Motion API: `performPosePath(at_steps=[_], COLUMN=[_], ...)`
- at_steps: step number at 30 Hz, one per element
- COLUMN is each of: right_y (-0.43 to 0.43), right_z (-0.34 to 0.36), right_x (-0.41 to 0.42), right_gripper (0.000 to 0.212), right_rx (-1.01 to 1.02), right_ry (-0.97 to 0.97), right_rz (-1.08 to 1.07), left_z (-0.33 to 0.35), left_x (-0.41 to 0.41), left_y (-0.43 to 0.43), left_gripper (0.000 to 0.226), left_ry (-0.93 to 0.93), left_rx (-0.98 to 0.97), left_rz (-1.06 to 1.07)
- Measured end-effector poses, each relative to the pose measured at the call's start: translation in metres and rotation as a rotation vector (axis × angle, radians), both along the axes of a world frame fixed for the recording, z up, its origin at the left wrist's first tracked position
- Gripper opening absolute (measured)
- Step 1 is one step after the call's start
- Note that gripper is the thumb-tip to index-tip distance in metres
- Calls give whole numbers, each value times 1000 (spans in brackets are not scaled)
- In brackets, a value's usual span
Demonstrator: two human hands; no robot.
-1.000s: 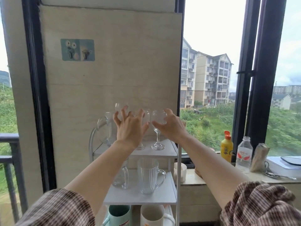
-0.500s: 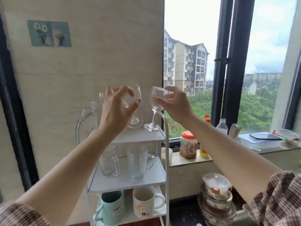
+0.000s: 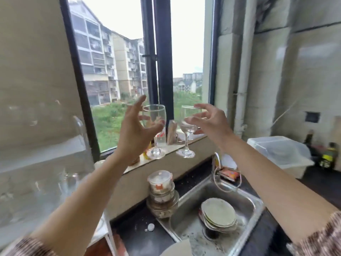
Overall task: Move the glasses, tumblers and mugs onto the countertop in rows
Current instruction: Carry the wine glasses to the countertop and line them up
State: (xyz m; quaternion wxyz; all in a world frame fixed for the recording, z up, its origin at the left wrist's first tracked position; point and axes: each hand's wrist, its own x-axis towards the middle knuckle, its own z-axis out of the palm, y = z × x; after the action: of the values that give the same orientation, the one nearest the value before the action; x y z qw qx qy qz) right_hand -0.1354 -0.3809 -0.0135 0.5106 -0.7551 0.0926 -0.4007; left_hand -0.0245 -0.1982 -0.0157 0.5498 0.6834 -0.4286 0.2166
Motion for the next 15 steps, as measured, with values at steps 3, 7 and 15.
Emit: performPosePath(at_steps=[3,7,15], right_y=[-56,-131,-286], right_z=[-20,-45,-91], right_x=[-53,-130,-300], right_gripper=[61,72,67], right_rx=[39,57,134], right_ry=[40,99,225], right_rz=[-90,-191,-367], left_z=[-26,-58,-110], left_x=[-31,-88,-227], left_y=[-69,-160,-346], left_gripper=[86,70,61], left_ry=[116,305,555], left_rx=[49,101,191], left_rz=[-167,-424,-739])
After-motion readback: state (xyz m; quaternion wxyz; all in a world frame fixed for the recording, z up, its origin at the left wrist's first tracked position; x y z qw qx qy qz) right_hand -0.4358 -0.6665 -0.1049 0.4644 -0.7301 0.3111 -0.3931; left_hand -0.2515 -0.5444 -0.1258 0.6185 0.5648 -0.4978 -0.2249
